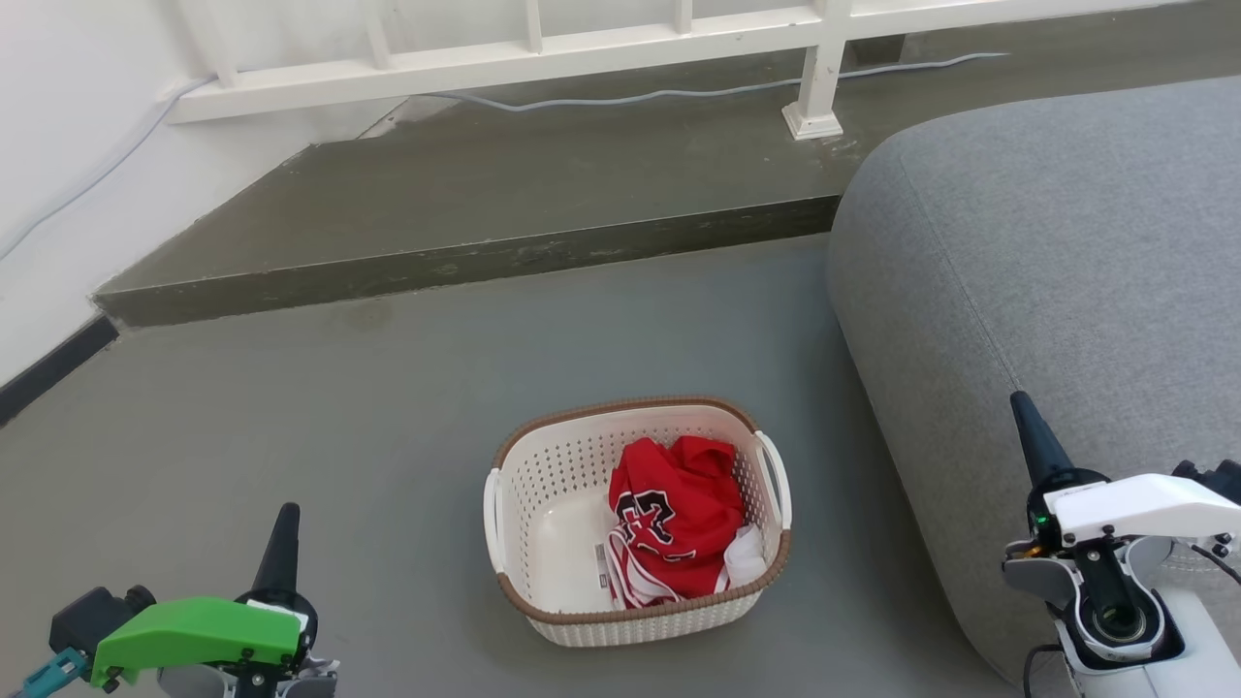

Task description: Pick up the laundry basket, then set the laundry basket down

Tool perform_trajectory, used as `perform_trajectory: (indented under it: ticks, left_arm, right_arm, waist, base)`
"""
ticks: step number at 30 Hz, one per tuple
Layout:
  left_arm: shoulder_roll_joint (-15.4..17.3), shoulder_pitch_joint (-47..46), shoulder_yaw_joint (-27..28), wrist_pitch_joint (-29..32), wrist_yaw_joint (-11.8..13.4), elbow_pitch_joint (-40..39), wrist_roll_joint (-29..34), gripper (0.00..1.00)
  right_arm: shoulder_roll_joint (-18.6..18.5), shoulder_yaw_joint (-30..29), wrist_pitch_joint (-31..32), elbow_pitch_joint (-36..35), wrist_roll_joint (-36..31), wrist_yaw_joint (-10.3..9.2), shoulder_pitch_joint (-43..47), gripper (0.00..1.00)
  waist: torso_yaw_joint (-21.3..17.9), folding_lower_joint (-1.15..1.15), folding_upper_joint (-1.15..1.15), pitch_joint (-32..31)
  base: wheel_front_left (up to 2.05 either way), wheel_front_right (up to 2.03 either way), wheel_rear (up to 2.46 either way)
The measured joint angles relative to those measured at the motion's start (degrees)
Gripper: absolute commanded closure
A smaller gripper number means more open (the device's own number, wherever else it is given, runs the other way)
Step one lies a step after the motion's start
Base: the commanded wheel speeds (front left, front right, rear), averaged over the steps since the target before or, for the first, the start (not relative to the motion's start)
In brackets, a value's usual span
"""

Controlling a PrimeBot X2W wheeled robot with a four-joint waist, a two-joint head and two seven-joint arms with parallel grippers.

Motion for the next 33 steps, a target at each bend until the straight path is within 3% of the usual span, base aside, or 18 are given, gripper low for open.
perform_trajectory:
  ticks: [33]
  left_arm:
    - [0.1,-2.6,4.6,4.8,-4.1,2.3,-21.8,1.0]
  right_arm:
    - [2.4,-8.6,5.1,-0.6,19.9,3.42,0.0,1.0]
  waist:
    - [1.5,0.0,0.0,0.2]
  base:
    - [0.0,0.0,0.0]
